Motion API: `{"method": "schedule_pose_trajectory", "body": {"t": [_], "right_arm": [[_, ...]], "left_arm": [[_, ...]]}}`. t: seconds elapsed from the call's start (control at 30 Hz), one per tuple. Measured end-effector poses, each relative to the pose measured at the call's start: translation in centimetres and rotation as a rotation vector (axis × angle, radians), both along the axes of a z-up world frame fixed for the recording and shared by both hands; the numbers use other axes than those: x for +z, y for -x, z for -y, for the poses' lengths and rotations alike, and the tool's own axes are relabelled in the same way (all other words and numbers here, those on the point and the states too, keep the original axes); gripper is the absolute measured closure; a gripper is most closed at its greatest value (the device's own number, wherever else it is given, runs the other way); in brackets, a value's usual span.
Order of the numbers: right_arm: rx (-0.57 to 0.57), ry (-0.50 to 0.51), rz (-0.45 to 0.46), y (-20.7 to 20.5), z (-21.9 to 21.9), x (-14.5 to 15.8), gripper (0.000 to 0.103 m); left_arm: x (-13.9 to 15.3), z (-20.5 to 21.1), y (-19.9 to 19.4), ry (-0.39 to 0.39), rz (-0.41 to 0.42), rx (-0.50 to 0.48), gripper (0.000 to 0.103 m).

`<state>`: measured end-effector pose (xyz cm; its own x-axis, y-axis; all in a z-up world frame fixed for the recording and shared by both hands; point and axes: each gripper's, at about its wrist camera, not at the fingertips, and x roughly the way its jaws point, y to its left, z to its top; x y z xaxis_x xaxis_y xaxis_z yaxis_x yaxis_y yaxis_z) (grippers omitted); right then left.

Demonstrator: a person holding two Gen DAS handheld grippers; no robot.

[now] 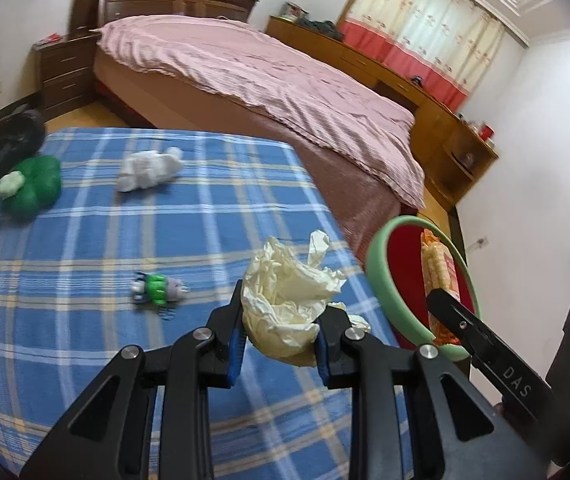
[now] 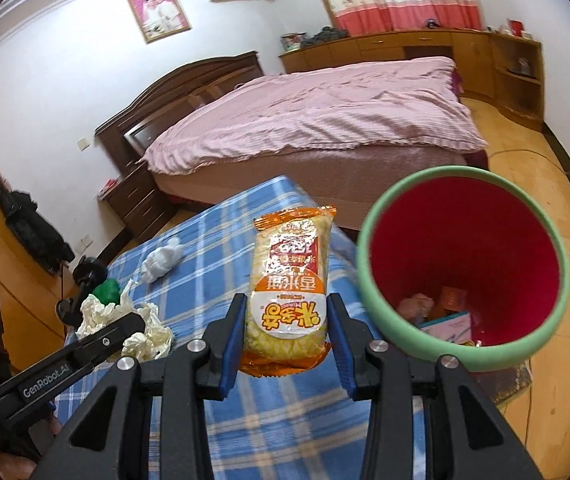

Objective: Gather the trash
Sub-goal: 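Carry both items over the red bucket and open both tools to drop them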

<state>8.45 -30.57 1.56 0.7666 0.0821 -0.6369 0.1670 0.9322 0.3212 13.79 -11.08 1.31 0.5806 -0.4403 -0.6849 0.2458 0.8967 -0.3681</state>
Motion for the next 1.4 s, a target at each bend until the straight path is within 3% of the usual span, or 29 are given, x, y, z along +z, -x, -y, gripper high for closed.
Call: {"method": "schedule_pose_trajectory", "body": {"t": [0.67,1.0,1.4], "right_arm": [[-0.222,-0.068,-0.024,3.6,11.7,-2.4,0.061],[-0.272,-0.009,-0.026,3.6,14.0,-3.1,0.060],[-0.298,-0.061,-0.034,4.0,16.2,-4.5,0.056]], "left_arm": [[-0.5,11.7,-0.2,-0.044,-0.002,-0.220,0.075],[-1.6,15.9,-0.9,-0.066,-0.009,-0.287,0.075],[-2.4,18.9,-2.2,-0.070,-0.007,-0.311,0.071]]}}
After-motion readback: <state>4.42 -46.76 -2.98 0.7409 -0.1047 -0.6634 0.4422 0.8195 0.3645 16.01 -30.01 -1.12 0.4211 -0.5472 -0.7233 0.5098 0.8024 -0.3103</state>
